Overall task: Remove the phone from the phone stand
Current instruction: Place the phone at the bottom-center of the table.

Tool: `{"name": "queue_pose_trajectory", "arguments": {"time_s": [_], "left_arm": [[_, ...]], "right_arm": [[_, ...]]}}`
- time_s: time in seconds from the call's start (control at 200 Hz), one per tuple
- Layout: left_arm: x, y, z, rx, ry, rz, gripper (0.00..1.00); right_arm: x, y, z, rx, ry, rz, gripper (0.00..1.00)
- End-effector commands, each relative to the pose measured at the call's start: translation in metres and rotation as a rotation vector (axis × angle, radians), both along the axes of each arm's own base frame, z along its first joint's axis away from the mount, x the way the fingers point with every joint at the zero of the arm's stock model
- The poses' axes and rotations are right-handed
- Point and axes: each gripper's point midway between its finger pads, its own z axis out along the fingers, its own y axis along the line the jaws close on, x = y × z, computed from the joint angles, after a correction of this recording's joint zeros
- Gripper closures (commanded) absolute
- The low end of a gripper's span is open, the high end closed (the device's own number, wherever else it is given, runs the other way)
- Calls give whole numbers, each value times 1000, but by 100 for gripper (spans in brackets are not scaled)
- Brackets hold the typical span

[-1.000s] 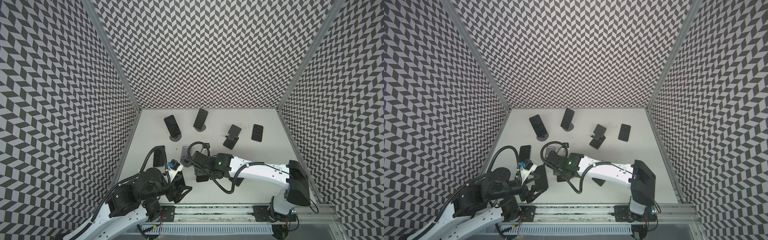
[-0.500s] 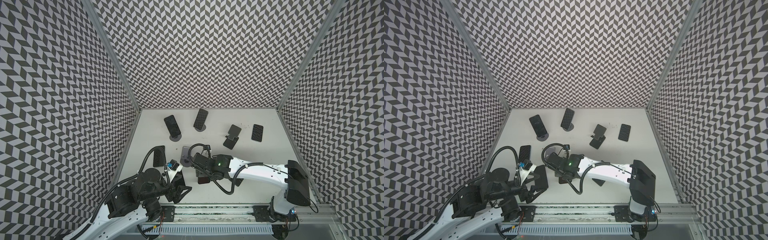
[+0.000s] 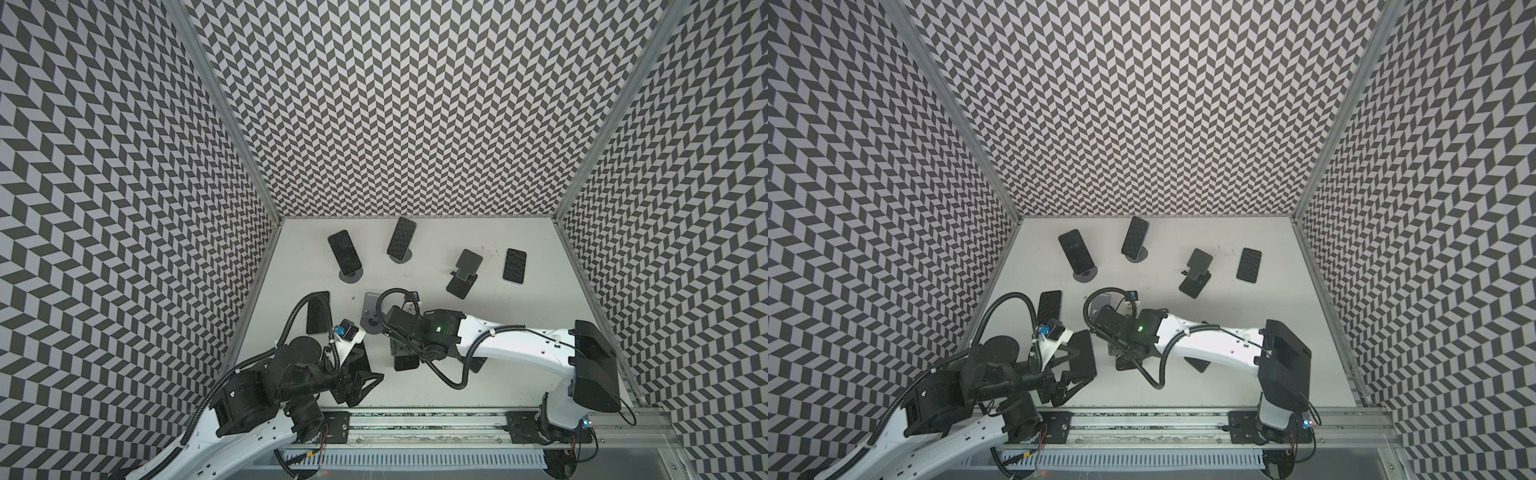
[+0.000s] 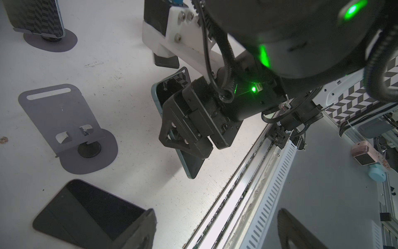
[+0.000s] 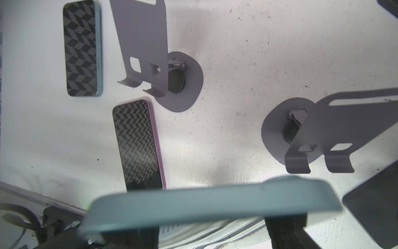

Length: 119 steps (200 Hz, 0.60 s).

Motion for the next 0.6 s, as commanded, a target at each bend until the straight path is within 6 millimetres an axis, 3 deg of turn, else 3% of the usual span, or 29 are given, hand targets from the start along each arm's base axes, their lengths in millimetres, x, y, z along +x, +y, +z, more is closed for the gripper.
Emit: {"name": "queue_pose_trajectory", "arguments": {"time_s": [0.0, 0.591], "left_arm": [[-2, -1, -3, 5, 1, -12, 12], [-2, -2, -5, 11, 6, -18, 12]], "right_arm": [[4, 8, -3, 27, -4, 1, 45], [-6, 11, -27, 2, 64, 27, 44]]}}
